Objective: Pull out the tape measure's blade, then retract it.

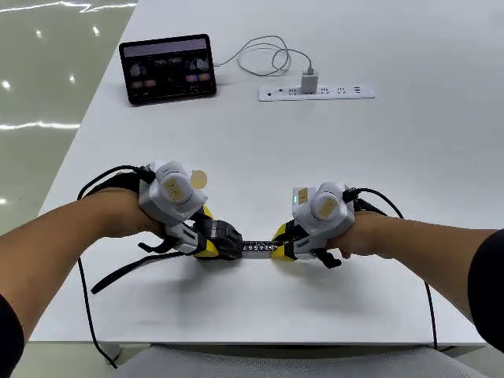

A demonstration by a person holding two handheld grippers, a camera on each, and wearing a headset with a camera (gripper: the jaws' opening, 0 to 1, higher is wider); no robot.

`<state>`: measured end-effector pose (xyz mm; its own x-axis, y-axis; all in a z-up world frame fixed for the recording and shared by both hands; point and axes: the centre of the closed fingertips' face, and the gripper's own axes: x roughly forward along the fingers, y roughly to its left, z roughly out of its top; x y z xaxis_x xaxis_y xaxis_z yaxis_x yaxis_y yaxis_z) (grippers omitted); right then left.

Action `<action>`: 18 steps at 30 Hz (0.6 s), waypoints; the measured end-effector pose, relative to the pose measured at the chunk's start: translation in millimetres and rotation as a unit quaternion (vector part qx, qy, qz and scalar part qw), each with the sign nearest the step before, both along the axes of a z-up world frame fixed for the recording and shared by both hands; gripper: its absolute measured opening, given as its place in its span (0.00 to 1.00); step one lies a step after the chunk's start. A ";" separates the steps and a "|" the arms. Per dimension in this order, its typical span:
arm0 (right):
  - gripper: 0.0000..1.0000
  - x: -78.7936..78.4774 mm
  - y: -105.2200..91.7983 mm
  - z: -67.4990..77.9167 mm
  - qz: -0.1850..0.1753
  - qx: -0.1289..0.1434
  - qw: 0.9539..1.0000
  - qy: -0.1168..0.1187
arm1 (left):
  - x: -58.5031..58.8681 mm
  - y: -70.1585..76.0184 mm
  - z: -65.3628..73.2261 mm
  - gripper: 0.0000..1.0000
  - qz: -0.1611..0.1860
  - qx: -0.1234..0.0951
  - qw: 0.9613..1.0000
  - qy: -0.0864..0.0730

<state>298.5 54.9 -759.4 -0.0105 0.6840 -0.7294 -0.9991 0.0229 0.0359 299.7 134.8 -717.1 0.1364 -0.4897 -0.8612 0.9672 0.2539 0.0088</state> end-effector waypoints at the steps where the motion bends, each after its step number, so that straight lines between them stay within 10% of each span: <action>1: 0.10 0.2 -0.5 0.0 0.000 0.000 1.000 -0.001 | 0.3 0.3 -0.2 0.30 0.000 0.000 1.000 0.000; 18: 0.10 0.9 -13.1 0.2 -0.005 -0.006 1.000 -0.002 | 0.2 0.6 -0.3 0.30 0.001 0.001 1.000 -0.001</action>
